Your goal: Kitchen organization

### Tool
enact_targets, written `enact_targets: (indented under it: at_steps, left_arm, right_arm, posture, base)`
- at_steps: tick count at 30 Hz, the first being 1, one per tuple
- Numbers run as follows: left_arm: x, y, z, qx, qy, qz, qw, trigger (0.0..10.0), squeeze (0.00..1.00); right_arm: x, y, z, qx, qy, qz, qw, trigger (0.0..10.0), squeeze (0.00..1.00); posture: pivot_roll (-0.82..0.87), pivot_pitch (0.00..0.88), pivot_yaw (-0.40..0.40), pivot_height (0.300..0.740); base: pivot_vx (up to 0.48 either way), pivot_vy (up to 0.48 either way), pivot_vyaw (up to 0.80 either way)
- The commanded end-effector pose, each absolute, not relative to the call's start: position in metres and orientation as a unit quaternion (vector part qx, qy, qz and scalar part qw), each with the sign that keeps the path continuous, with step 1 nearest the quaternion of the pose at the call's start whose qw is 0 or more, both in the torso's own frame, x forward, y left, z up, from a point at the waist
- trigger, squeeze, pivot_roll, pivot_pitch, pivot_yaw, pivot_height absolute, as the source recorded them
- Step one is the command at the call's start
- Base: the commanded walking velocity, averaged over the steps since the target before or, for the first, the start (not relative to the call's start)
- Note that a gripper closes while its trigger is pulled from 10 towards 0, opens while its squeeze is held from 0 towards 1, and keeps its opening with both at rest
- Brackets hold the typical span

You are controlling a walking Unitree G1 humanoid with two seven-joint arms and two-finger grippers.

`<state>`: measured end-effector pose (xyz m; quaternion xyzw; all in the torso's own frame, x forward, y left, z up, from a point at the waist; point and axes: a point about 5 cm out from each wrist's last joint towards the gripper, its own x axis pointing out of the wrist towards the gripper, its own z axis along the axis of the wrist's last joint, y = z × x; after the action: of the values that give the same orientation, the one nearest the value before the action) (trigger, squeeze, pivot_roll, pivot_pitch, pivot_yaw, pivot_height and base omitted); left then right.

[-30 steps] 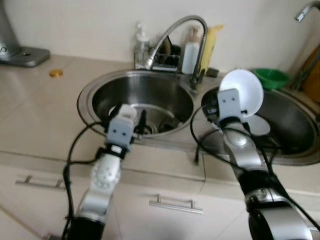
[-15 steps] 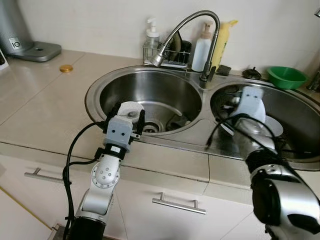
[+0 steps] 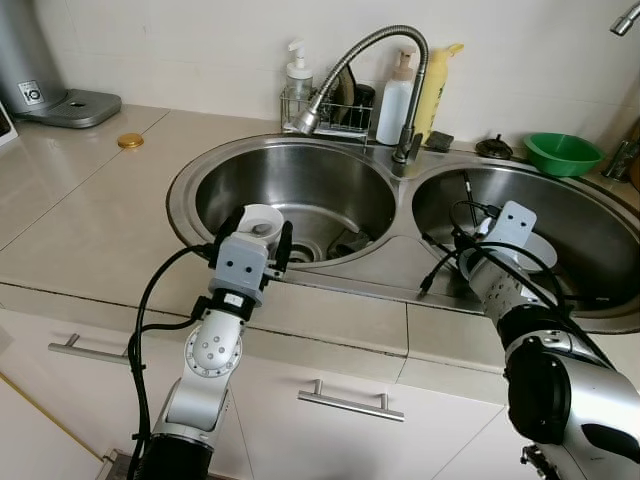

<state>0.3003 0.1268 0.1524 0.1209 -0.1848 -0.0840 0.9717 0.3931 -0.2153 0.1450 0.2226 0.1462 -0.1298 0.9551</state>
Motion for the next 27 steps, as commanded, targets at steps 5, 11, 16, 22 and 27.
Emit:
enact_targets:
  at_steps: [5, 11, 16, 22, 27]
  left_arm:
    - [0.302, 0.125, 0.152, 0.126, -0.185, -0.088, 0.971, 10.0, 0.00]
    - [0.301, 0.125, 0.151, 0.125, -0.183, -0.088, 0.971, 10.0, 0.00]
    - [0.301, 0.125, 0.150, 0.125, -0.182, -0.089, 0.971, 10.0, 0.00]
    - [0.301, 0.125, 0.149, 0.125, -0.180, -0.088, 0.972, 10.0, 0.00]
    - [0.300, 0.125, 0.148, 0.125, -0.178, -0.090, 0.972, 10.0, 0.00]
  right_arm:
    - [0.390, -0.210, 0.135, 0.254, 0.159, -0.129, 0.945, 10.0, 1.00]
    - [0.396, -0.205, 0.149, 0.227, 0.126, -0.109, 0.960, 10.0, 1.00]
    - [0.399, -0.201, 0.160, 0.200, 0.103, -0.094, 0.970, 10.0, 1.00]
    - [0.401, -0.194, 0.176, 0.082, 0.060, -0.061, 0.993, 10.0, 1.00]
    - [0.400, -0.190, 0.184, 0.001, 0.039, -0.047, 0.998, 10.0, 1.00]
  posture:
    - [0.09, 0.000, -0.046, 0.740]
    - [0.09, 0.000, -0.045, 0.740]
    - [0.09, 0.000, -0.044, 0.740]
    - [0.09, 0.000, -0.043, 0.740]
    - [0.08, 0.000, -0.041, 0.740]
  base:
    - [0.000, 0.000, 0.00]
    - [0.000, 0.000, 0.00]
    - [0.000, 0.000, 0.00]
    - [0.000, 0.000, 0.00]
    - [0.000, 0.000, 0.00]
